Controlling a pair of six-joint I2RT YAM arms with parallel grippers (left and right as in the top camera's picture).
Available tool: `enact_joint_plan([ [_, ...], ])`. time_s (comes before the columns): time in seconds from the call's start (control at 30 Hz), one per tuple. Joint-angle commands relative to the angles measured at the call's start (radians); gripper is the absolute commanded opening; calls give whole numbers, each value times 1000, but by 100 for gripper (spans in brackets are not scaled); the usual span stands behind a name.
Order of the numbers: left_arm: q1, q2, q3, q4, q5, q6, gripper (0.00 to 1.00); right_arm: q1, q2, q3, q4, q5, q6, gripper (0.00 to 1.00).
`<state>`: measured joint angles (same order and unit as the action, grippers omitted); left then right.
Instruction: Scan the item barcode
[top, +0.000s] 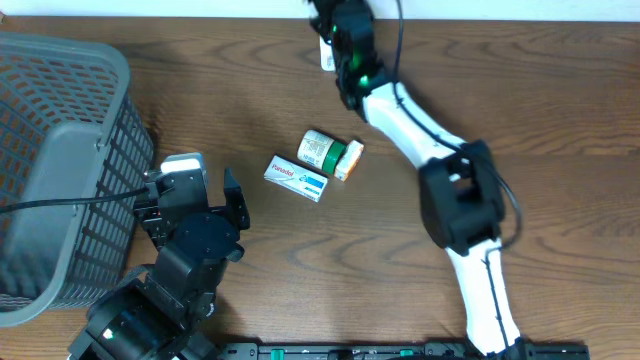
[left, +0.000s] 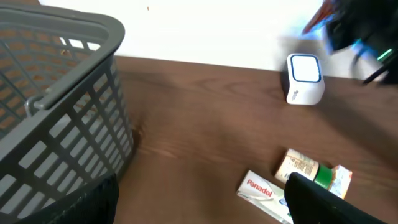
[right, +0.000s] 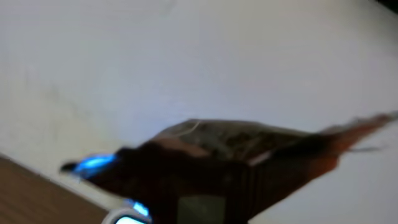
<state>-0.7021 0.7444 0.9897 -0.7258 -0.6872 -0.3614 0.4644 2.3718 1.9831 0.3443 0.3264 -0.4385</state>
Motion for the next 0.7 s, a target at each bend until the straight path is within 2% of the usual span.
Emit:
enact_joint_plan([
  [0.0,1,-1,5,0,-20,10,86,-39,-167,12,-147,39,-19,1],
  [0.23,1,-1,5,0,-20,10,86,-175,-334,12,-756,69,-18,1],
  [0.27,1,-1,5,0,-20,10,86,-230,-343,12,-915,69,-6,1],
  [0.4,1,-1,5,0,-20,10,86,-364,-330,11,-1173,74,17,1],
  [0.5,1,-1,5,0,-20,10,86,-513,-294,4,-1277,77,41,1],
  [0.67,1,-1,5,0,-20,10,86,-717,-257,-60,-1208,90,110,1],
])
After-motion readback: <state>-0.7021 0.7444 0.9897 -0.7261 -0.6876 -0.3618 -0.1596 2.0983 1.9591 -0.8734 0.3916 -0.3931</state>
